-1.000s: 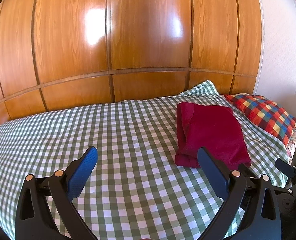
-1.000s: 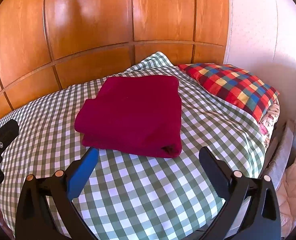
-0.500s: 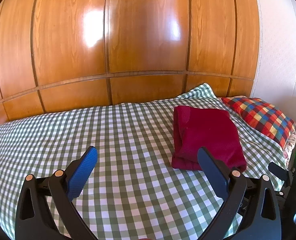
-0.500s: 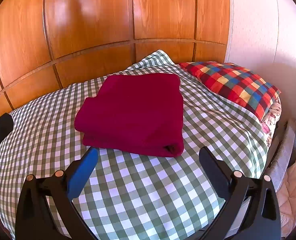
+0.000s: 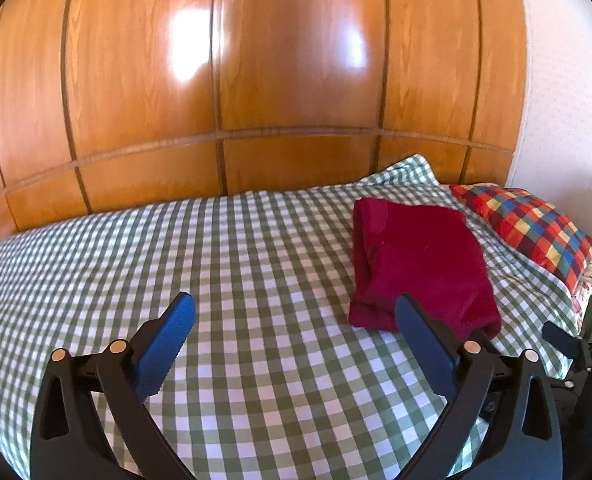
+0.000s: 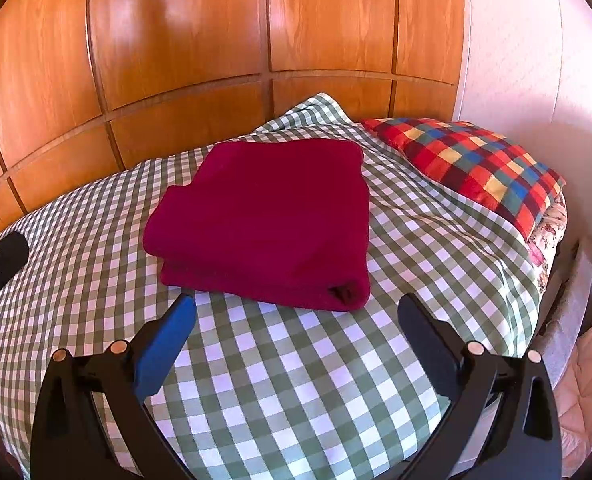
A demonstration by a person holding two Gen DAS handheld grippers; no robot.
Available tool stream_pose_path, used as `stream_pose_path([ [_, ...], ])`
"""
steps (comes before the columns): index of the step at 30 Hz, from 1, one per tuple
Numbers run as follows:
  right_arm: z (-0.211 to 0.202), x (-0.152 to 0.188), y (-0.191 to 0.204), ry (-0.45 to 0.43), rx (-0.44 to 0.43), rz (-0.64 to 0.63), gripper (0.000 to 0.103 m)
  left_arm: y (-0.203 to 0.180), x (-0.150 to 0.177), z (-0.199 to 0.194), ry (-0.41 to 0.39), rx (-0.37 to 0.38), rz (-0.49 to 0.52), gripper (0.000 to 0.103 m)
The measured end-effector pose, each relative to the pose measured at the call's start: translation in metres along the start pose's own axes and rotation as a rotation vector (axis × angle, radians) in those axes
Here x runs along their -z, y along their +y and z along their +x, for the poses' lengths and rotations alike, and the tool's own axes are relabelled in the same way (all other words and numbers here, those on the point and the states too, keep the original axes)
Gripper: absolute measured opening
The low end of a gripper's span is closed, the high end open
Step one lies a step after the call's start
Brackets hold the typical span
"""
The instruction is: Fold small clothes
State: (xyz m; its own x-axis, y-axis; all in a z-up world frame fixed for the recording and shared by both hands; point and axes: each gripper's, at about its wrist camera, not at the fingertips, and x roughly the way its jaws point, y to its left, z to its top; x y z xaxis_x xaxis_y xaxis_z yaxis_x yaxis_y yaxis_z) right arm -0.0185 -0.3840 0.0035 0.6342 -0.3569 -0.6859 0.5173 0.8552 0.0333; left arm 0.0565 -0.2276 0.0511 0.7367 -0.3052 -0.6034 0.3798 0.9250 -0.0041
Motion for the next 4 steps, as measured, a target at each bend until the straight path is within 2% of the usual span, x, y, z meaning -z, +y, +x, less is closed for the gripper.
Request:
stream_pose_path([
  [4,0.006,-0.004,-0.017,0.016,0.012,0.035,0.101,0.004,0.004,0.009,0.037,0.005,-0.015,0.099],
])
